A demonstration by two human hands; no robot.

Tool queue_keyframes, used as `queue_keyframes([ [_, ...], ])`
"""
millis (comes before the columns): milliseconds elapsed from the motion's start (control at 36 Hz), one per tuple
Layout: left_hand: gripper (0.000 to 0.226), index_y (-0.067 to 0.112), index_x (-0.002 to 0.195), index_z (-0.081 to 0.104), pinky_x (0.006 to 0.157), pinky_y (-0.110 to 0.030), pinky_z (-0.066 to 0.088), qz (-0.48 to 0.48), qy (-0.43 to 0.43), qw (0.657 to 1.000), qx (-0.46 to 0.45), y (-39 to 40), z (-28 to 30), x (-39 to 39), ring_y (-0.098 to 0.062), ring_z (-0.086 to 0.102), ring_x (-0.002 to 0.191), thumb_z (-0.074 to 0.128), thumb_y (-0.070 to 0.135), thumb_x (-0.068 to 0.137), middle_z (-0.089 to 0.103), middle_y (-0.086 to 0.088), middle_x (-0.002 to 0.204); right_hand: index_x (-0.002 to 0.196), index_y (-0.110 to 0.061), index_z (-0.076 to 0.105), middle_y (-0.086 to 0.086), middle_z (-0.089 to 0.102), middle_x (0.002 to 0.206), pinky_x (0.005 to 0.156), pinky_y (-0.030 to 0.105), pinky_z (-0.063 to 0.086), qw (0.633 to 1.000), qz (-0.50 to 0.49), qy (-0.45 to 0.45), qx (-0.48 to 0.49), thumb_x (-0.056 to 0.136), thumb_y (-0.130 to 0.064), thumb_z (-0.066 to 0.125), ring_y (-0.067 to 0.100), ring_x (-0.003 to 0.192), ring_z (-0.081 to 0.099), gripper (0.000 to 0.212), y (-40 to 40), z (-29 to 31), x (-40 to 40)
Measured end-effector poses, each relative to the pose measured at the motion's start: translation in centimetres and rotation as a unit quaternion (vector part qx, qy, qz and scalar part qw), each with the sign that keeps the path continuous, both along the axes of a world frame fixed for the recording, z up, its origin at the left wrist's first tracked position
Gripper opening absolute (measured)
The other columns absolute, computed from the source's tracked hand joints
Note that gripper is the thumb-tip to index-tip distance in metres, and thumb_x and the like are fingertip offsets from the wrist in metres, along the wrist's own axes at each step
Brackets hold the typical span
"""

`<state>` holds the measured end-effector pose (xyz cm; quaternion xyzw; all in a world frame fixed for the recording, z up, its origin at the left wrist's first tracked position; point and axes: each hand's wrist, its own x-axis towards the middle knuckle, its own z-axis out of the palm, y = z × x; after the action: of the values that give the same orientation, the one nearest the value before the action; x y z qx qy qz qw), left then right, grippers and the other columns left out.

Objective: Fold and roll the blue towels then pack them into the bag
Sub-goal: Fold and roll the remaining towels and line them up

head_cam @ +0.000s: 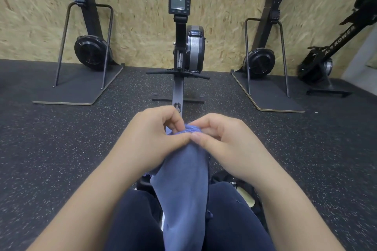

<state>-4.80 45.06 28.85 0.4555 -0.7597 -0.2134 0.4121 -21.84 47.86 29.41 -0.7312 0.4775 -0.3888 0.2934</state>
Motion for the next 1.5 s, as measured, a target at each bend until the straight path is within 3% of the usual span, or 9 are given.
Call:
queue_keyframes([
  [194,0.017,0.035,0.072,0.057,0.066,-0.011,0.034,-0.017,-0.061,0.997,-0.037,-0.8,-1.4,0.5,-0.003,0.053,0.083,0.074,0.034,0.078,0.062,0.029,0.085,0.095,-0.032,0.063,-0.011,0.073,0.094,0.078,0.016,0.048,1.000,-0.001,0.002,0.009,0.093,-0.010,0.058,-0.004,0.087,0.066,0.022,-1.3,-1.2,-0.4],
  [278,0.020,0.035,0.075,0.055,0.063,-0.011,0.031,-0.036,-0.079,0.996,-0.022,-1.2,-2.2,0.7,0.004,0.050,0.075,0.072,0.025,0.081,0.062,0.029,0.081,0.094,-0.031,0.062,-0.007,0.073,0.096,0.081,0.023,0.050,1.000,-0.017,0.001,0.018,0.092,-0.010,0.059,0.001,0.087,0.067,0.021,-2.0,-2.3,-0.2],
  [417,0.015,0.034,0.081,0.058,0.059,-0.018,0.029,-0.032,-0.091,0.995,-0.006,-2.2,-3.3,1.1,0.003,0.048,0.067,0.068,0.023,0.084,0.062,0.022,0.076,0.090,-0.027,0.061,-0.013,0.071,0.090,0.065,0.006,0.040,0.997,-0.046,-0.058,-0.005,0.093,-0.004,0.055,-0.012,0.074,0.060,0.024,-2.5,-2.9,0.0],
  [639,0.017,0.030,0.082,0.053,0.075,-0.031,0.044,0.024,-0.293,0.956,0.016,-4.6,-4.4,3.7,-0.014,0.050,0.083,0.055,0.046,0.088,0.050,0.001,0.076,0.098,-0.016,0.061,-0.007,0.070,0.089,0.064,0.008,0.043,0.983,-0.131,-0.125,-0.008,0.097,-0.007,0.048,-0.005,0.072,0.060,0.016,-4.4,-3.6,-1.3],
  [833,0.036,0.022,0.075,0.050,0.071,-0.033,0.037,0.040,-0.409,0.910,-0.056,-6.8,-3.9,5.1,-0.017,0.044,0.083,0.051,0.054,0.090,0.052,0.011,0.072,0.099,-0.021,0.057,-0.011,0.066,0.094,0.063,0.005,0.039,0.983,-0.167,-0.072,0.016,0.099,-0.013,0.046,-0.002,0.080,0.059,0.014,-6.6,-5.4,-2.0],
  [1056,0.044,0.022,0.071,0.066,0.054,-0.036,0.045,0.025,-0.375,0.878,-0.296,-8.5,-1.4,5.7,-0.027,0.055,0.072,0.041,0.056,0.084,0.061,0.004,0.077,0.107,-0.020,0.053,-0.009,0.060,0.096,0.069,0.021,0.038,0.969,-0.223,-0.026,-0.107,0.101,-0.018,0.041,0.010,0.084,0.053,0.013,-8.0,-4.6,-1.8],
  [1194,0.017,0.022,0.088,0.066,0.055,-0.034,0.046,0.007,-0.407,0.882,-0.237,-10.4,-5.2,6.2,-0.027,0.061,0.073,0.072,0.035,0.079,0.064,0.003,0.080,0.104,-0.021,0.049,0.008,0.060,0.093,0.073,0.041,0.045,0.966,-0.226,0.124,0.003,0.102,-0.023,0.035,0.030,0.087,0.055,0.014,-10.4,-7.3,-2.0],
  [1389,0.045,0.021,0.107,0.065,0.068,-0.042,0.054,-0.006,-0.343,0.924,-0.170,-12.2,-8.2,6.0,-0.026,0.059,0.085,0.072,-0.008,0.074,0.064,0.004,0.092,0.102,-0.021,0.047,0.006,0.061,0.090,0.076,0.042,0.047,0.965,-0.241,0.094,0.031,0.102,-0.024,0.033,0.028,0.084,0.055,0.015,-11.8,-8.8,-2.6],
  [1500,0.021,0.015,0.107,0.067,0.079,-0.037,0.051,0.003,-0.291,0.945,-0.148,-12.2,-9.0,5.0,-0.026,0.059,0.094,0.059,0.011,0.088,0.066,-0.001,0.095,0.096,-0.028,0.043,0.003,0.061,0.086,0.077,0.043,0.052,0.964,-0.254,0.045,0.061,0.102,-0.025,0.029,0.025,0.079,0.063,0.016,-12.4,-9.9,-2.6],
])
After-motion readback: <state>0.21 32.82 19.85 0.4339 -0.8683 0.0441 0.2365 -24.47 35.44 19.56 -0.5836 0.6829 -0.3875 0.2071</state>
